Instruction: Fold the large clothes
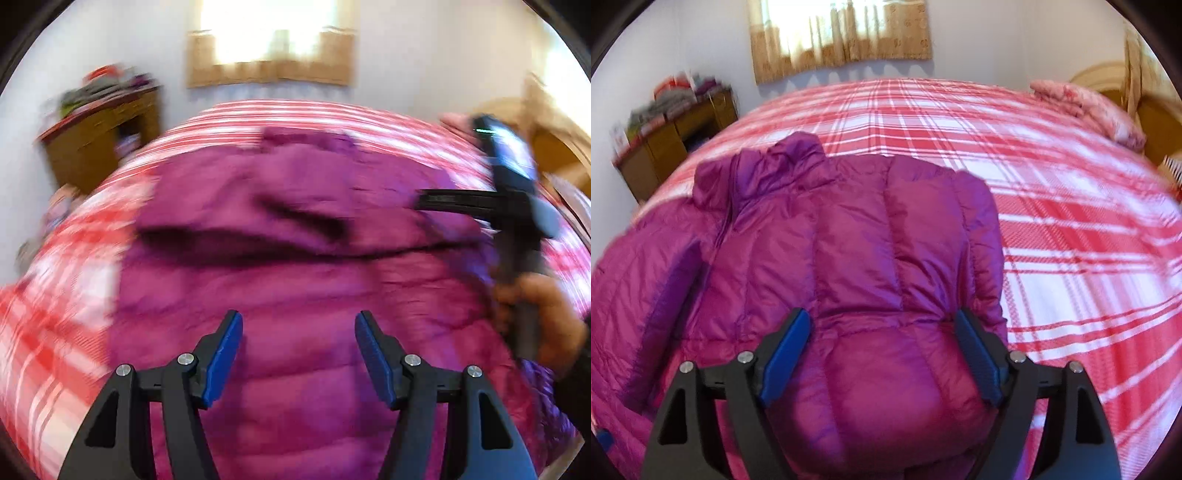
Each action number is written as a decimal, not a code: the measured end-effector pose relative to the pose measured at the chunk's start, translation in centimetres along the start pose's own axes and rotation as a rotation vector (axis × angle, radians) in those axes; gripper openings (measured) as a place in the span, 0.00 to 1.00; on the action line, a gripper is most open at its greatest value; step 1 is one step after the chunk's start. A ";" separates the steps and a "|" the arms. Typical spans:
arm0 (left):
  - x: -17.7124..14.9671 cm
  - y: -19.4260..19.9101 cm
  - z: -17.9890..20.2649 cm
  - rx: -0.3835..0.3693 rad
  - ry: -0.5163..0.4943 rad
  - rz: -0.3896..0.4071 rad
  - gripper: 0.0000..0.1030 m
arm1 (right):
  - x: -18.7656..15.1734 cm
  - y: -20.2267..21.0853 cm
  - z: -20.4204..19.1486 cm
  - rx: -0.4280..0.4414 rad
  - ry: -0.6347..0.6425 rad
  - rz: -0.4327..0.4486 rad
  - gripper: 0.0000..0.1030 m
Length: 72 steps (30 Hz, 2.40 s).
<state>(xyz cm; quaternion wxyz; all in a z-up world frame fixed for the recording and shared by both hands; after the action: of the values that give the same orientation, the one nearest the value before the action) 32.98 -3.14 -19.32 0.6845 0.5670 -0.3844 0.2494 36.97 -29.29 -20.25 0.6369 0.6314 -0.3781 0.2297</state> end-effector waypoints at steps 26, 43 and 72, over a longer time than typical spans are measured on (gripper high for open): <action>-2.6 -1.8 -9.6 0.268 0.164 0.008 0.76 | -3.5 2.9 2.7 0.037 -0.267 -0.056 0.40; 4.1 2.0 -13.1 0.346 0.180 0.067 0.76 | -0.7 -0.4 -15.2 0.134 0.251 -0.020 0.33; 10.1 -14.2 -10.0 0.502 -0.020 -0.009 0.77 | -1.0 -1.4 -3.3 0.065 0.056 -0.052 0.43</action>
<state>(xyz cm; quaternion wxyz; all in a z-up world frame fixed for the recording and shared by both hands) 52.31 2.29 -20.10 0.5197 0.7231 -0.3147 0.3285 38.06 -26.00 -21.65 0.6320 0.6547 -0.3359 0.2430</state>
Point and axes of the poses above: each gripper's, at about its wrist camera, not at the fingertips, and y roughly against the way its jaws point, z to its right, x to its top, the point moved 10 cm from there along -y, roughly the way its jaws point, and after that the axes turned 8 degrees about z, right-handed, at the moved point
